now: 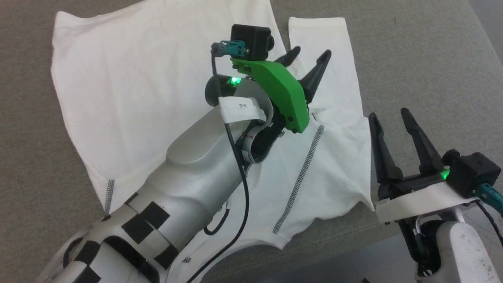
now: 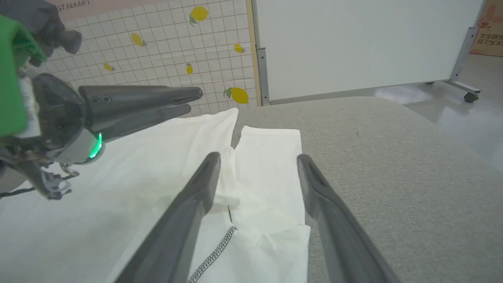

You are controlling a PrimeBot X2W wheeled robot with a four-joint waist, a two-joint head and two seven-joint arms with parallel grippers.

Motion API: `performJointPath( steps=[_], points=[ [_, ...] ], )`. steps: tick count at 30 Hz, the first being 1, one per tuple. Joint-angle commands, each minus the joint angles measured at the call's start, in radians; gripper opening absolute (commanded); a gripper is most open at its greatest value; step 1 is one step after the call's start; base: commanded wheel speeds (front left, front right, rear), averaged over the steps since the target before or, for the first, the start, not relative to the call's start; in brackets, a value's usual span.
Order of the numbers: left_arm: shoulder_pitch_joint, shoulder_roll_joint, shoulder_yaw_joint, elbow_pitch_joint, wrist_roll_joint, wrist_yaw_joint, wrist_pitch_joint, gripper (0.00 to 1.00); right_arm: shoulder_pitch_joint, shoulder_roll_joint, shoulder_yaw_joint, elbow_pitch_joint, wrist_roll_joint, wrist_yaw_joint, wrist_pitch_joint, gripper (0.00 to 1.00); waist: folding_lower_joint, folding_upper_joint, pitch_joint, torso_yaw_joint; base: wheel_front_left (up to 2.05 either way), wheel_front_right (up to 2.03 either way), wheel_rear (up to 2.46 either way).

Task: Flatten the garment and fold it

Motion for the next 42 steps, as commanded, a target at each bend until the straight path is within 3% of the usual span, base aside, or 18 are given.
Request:
performJointPath(
  steps=[1, 5, 10, 16, 21, 27, 35, 42],
  points=[
    [-0.005, 0.020, 0.013, -0.015, 0.010, -0.005, -0.049, 1.00, -0.008, 0.000, -0.013, -0.008, -0.013, -0.002, 0.010, 1.00, 0.0000, -0.0001, -0.046, 0.059, 0.00, 0.00, 0.00],
    [0.054, 0.114, 0.047, -0.084, 0.072, 0.017, -0.198, 1.00, -0.020, 0.000, -0.060, -0.015, -0.050, -0.002, 0.048, 1.00, 0.0000, -0.0001, -0.069, 0.115, 0.00, 0.00, 0.00],
    [0.192, 0.270, 0.115, -0.202, 0.176, 0.076, -0.246, 1.00, -0.057, -0.004, -0.118, 0.004, -0.084, -0.002, 0.098, 1.00, 0.0000, -0.0001, -0.079, 0.176, 0.00, 0.00, 0.00],
    [0.420, 0.361, 0.359, -0.406, 0.350, 0.141, -0.248, 1.00, -0.133, -0.040, -0.171, 0.086, -0.091, -0.002, 0.143, 1.00, 0.0000, -0.0001, -0.076, 0.233, 0.00, 0.00, 0.00],
    [0.588, 0.363, 0.557, -0.517, 0.477, 0.144, -0.248, 1.00, -0.220, -0.076, -0.208, 0.207, -0.070, -0.002, 0.178, 1.00, 0.0000, -0.0001, -0.065, 0.265, 0.00, 0.00, 0.00],
    [0.708, 0.304, 0.751, -0.590, 0.579, 0.085, -0.248, 1.00, -0.383, -0.117, -0.279, 0.404, -0.029, -0.002, 0.259, 1.00, 0.0000, -0.0001, -0.022, 0.301, 0.00, 0.00, 0.00],
    [0.766, 0.213, 0.877, -0.639, 0.658, 0.001, -0.248, 1.00, -0.585, -0.170, -0.424, 0.600, -0.084, -0.002, 0.402, 1.00, 0.0000, -0.0001, 0.069, 0.353, 0.00, 0.00, 0.00],
    [0.759, 0.141, 0.956, -0.654, 0.695, -0.070, -0.248, 1.00, -0.696, -0.195, -0.530, 0.674, -0.160, -0.002, 0.495, 1.00, 0.0000, -0.0001, 0.145, 0.385, 0.00, 0.00, 0.00]
  ],
)
